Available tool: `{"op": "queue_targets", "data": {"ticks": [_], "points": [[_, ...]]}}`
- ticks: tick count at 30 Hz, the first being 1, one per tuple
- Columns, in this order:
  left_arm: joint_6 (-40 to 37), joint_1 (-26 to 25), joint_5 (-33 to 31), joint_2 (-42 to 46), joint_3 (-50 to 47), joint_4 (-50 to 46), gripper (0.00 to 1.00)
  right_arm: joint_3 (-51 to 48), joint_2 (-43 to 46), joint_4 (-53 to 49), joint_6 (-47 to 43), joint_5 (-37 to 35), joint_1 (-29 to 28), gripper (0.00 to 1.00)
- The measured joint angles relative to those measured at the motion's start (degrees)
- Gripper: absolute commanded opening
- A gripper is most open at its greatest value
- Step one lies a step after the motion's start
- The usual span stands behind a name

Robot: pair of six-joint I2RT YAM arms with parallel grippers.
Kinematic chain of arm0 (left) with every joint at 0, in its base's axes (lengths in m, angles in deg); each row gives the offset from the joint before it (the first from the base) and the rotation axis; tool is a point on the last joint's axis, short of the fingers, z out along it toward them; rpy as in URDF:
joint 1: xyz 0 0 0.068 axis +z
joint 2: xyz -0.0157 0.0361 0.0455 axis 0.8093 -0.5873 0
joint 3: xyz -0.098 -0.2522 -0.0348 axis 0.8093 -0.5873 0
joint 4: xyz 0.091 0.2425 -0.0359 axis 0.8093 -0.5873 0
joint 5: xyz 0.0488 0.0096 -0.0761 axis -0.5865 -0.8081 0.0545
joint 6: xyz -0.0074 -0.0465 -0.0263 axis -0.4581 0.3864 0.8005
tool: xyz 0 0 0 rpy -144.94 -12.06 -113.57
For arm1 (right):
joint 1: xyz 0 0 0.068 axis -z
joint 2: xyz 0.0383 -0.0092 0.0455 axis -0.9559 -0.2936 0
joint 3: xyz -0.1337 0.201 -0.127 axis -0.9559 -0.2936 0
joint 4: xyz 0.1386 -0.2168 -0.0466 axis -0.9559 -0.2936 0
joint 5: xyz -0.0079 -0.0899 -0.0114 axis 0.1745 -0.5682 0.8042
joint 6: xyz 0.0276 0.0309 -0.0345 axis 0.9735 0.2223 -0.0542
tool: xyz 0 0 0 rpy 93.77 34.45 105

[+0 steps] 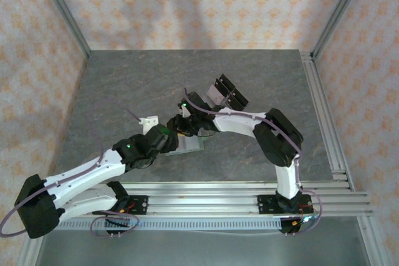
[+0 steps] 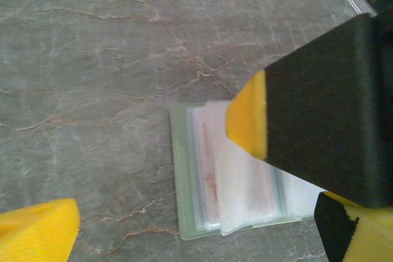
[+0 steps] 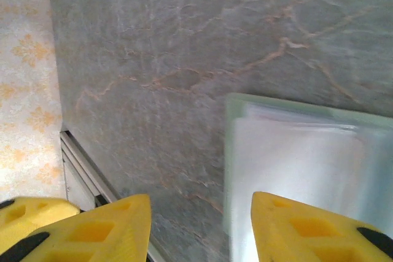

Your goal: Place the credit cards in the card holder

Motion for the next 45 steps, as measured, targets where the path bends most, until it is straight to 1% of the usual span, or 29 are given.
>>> {"op": "queue_targets", "data": {"ticks": [5,10,13,16,19,22,24,27,32,40,45], "points": [[1.92,0.59,-0.94,0.55,-0.24,-3.23,1.00,1.62,-4.70,0.81,0.94,1.03,-0.70,0.47],[4.07,1.18,-2.60,0.55,-0.24,-4.33,1.00,3.69,-4.59,-4.55,-1.51,1.11,-0.33,0.47],[4.85,2.14,-2.82,0.52,-0.24,-5.14,1.00,5.73,-1.84,-8.70,-4.48,0.94,1.68,0.47],[5.68,3.56,-2.75,-0.63,-0.15,-5.79,1.00,9.49,1.62,-14.38,-8.57,-0.28,5.99,0.47],[5.81,4.98,-2.51,-4.44,1.31,-7.34,1.00,15.63,3.08,-20.57,-14.05,-4.52,11.80,0.46],[5.68,5.88,-2.27,-8.46,3.76,-8.44,1.00,21.62,2.73,-27.71,-19.96,-11.91,16.35,0.42],[5.64,6.14,-2.05,-10.60,5.22,-8.94,1.00,25.68,1.49,-32.46,-23.67,-17.11,17.97,0.41],[5.40,6.36,-1.60,-13.40,7.17,-9.44,1.00,31.06,-1.92,-37.70,-28.50,-23.87,18.36,0.38],[4.57,6.38,-0.85,-16.41,8.92,-9.73,1.00,36.24,-8.07,-44.17,-33.83,-31.06,17.66,0.37],[4.15,6.38,-0.48,-18.01,9.86,-9.88,1.00,39.74,-13.27,-48.43,-37.94,-37.09,17.55,0.37],[4.15,6.38,0.11,-18.47,9.90,-9.88,1.00,41.46,-14.80,-49.48,-39.28,-38.36,17.55,0.36]]}}
